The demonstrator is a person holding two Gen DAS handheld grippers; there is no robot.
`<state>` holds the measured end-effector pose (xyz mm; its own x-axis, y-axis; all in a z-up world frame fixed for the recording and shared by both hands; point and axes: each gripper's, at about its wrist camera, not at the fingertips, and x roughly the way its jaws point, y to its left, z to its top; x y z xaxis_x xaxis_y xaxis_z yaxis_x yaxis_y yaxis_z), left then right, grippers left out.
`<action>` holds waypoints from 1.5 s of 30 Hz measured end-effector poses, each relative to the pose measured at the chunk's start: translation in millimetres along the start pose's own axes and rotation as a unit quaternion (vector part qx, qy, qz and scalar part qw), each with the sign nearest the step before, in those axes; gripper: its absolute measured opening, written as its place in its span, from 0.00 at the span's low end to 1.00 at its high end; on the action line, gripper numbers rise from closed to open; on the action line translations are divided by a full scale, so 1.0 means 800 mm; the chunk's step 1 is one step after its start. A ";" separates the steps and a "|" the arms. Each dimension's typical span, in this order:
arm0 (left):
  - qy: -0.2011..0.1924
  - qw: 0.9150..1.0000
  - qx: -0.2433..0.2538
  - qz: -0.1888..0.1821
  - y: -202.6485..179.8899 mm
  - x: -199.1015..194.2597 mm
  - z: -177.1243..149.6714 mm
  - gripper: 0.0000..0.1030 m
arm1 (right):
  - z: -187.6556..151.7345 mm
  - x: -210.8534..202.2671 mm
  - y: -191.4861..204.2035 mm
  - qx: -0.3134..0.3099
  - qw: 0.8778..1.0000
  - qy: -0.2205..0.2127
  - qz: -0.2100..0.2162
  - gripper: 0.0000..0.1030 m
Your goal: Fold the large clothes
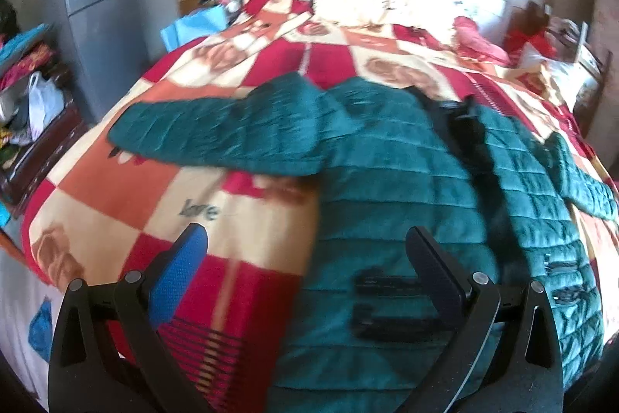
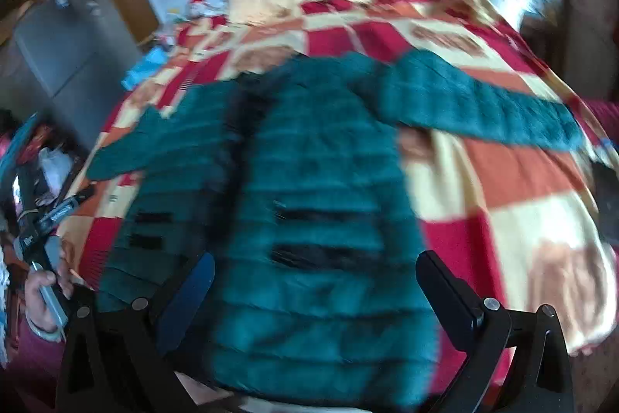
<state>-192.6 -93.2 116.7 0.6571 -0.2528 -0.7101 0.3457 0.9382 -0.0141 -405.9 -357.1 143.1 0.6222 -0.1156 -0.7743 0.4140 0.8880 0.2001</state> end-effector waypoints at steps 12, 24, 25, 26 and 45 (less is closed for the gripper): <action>0.000 1.000 0.005 -0.022 -0.065 -0.006 0.005 0.99 | 0.037 0.074 0.079 -0.037 0.996 -0.052 -0.061 1.00; 0.015 1.000 0.015 -0.023 -0.092 0.015 0.007 0.99 | 0.049 0.133 0.088 -0.027 0.995 -0.035 -0.085 1.00; 0.015 1.000 0.014 -0.023 -0.093 0.016 0.007 0.99 | 0.049 0.138 0.087 -0.024 0.996 -0.030 -0.082 1.00; 0.017 0.999 0.014 -0.023 -0.093 0.018 0.007 0.99 | 0.050 0.141 0.086 -0.021 0.996 -0.028 -0.081 1.00; 0.016 1.000 0.023 -0.015 -0.112 0.030 0.009 1.00 | 0.055 0.168 0.089 -0.008 0.995 -0.027 -0.097 1.00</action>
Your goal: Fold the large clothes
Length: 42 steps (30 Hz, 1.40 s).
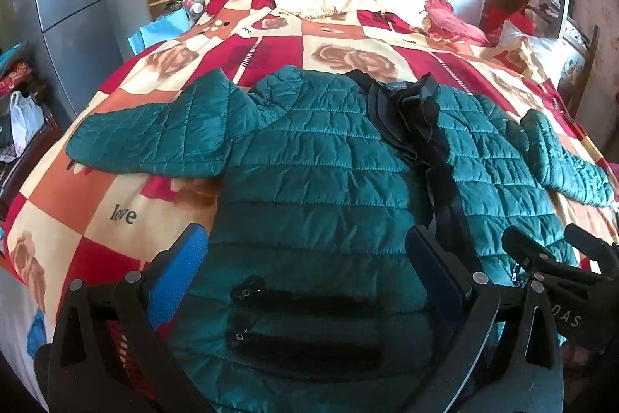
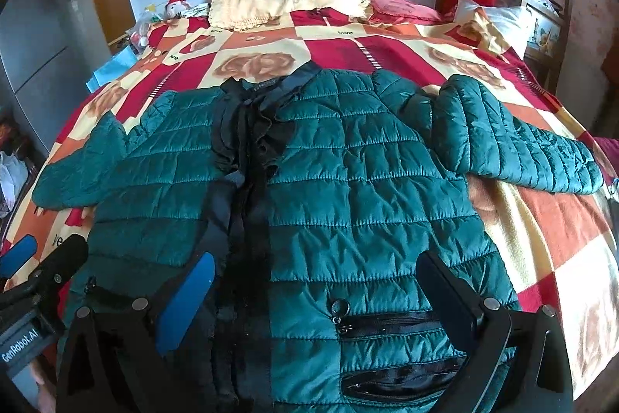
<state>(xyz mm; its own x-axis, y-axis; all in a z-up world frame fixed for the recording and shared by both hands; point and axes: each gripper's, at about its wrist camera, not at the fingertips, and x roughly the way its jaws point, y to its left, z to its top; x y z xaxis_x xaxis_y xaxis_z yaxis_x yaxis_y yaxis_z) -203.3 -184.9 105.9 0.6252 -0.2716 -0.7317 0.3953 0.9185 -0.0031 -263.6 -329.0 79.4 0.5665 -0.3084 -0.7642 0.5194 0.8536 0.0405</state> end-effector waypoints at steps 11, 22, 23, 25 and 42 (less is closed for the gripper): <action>0.011 1.000 0.006 0.002 -0.005 0.013 -0.007 0.99 | -0.003 0.006 0.008 -0.011 1.000 -0.004 -0.023 1.00; 0.013 1.000 0.006 0.003 -0.005 0.015 -0.008 0.99 | -0.005 0.010 0.011 -0.017 1.000 0.002 -0.025 1.00; 0.013 1.000 0.005 0.003 -0.005 0.015 -0.008 0.99 | -0.005 0.010 0.012 -0.017 1.000 0.002 -0.024 1.00; 0.014 1.000 0.006 0.003 -0.006 0.016 -0.008 0.99 | -0.006 0.011 0.011 -0.016 1.000 0.005 -0.024 1.00; 0.021 1.000 0.001 0.004 -0.007 0.026 -0.011 0.99 | -0.001 0.023 0.007 -0.015 0.999 0.017 -0.027 1.00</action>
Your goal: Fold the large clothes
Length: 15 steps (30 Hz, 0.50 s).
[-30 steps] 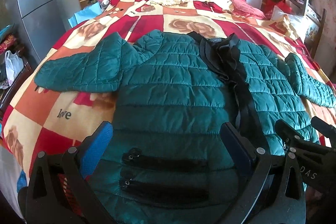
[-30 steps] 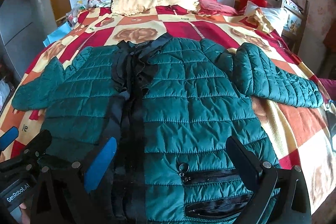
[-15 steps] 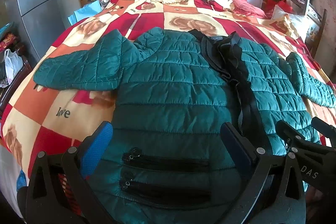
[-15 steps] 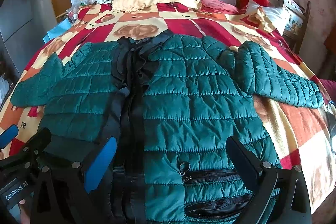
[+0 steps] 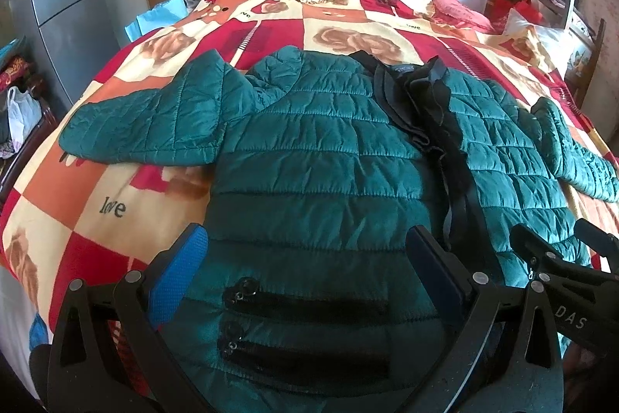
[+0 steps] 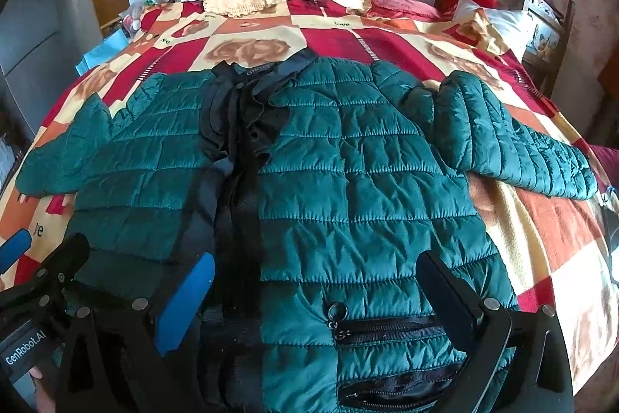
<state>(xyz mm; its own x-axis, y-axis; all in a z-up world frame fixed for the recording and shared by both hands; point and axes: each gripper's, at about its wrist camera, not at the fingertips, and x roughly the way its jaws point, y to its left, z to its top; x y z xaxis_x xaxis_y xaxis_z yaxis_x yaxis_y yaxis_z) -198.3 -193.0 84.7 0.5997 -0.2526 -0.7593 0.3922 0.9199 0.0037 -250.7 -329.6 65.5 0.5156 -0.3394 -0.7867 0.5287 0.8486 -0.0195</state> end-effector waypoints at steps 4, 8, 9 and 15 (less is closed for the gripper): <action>0.005 1.000 0.002 0.000 -0.001 0.007 0.005 1.00 | 0.004 0.003 0.001 0.000 1.000 0.003 0.001 1.00; 0.010 1.000 -0.004 -0.003 0.003 0.008 0.013 0.99 | 0.008 0.005 0.002 -0.001 1.000 0.006 0.002 1.00; 0.010 1.000 -0.005 -0.003 0.003 0.009 0.015 0.99 | 0.009 0.006 0.002 -0.001 1.000 0.007 0.003 1.00; 0.011 1.000 -0.009 -0.002 0.006 0.014 0.026 0.99 | 0.017 0.012 0.003 0.000 1.000 0.011 0.004 1.00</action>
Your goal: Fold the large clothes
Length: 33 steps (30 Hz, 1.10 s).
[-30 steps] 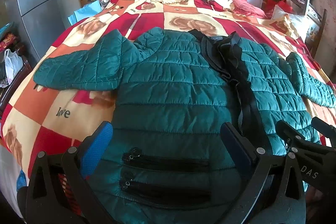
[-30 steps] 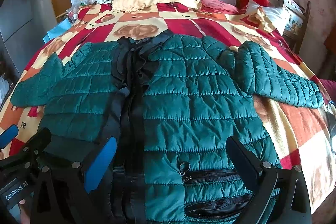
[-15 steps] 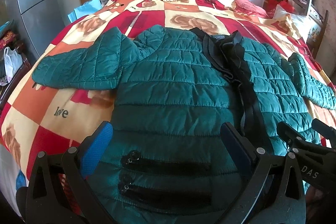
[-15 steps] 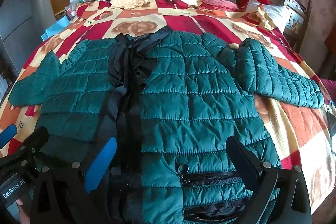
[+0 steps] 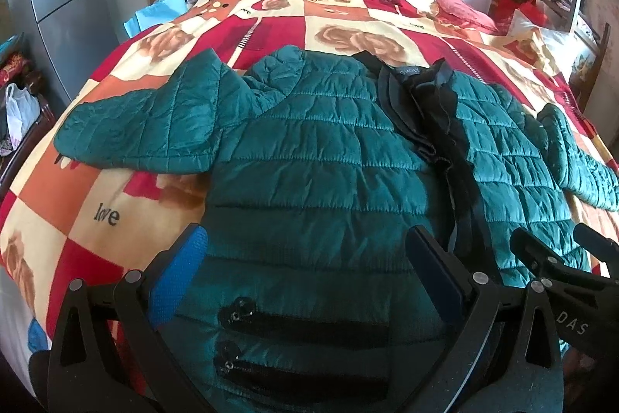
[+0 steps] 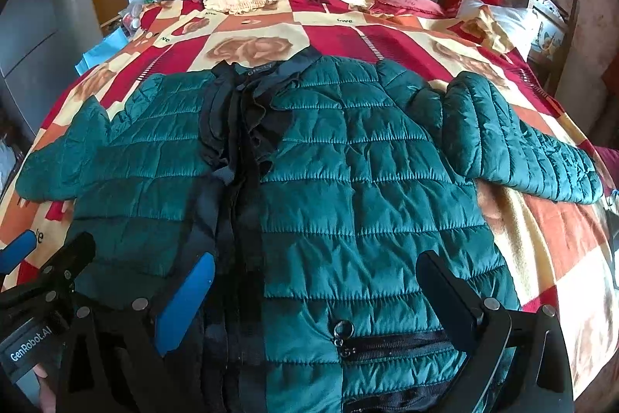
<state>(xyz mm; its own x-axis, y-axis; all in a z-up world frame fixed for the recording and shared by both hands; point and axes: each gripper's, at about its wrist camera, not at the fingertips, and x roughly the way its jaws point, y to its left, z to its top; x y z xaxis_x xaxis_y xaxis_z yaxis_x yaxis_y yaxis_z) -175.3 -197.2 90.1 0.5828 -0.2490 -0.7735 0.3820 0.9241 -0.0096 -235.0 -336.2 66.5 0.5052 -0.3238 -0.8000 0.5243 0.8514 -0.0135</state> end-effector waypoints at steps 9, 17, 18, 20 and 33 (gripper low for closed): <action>0.008 1.000 -0.002 0.002 0.004 0.013 0.011 0.99 | 0.014 0.013 -0.001 0.006 1.000 0.007 0.006 1.00; 0.009 1.000 -0.005 0.007 0.015 0.022 0.024 0.99 | 0.029 0.024 0.005 0.002 1.000 0.013 0.016 1.00; 0.008 1.000 -0.005 0.008 0.017 0.022 0.027 0.99 | 0.032 0.026 0.006 0.002 1.000 0.014 0.018 1.00; 0.006 1.000 -0.008 0.012 0.024 0.024 0.033 0.99 | 0.039 0.030 0.007 0.004 1.000 0.014 0.025 1.00; 0.006 0.999 -0.034 0.018 0.067 0.051 0.086 0.99 | 0.098 0.066 0.022 0.032 0.998 0.020 0.049 1.00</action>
<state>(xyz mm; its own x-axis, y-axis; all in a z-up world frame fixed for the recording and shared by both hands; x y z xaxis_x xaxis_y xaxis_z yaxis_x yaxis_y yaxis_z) -81.8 -177.7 101.1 0.5862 -0.2118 -0.7820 0.3114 0.9500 -0.0239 -145.5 -370.3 71.2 0.5296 -0.2224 -0.8186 0.5168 0.8499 0.1034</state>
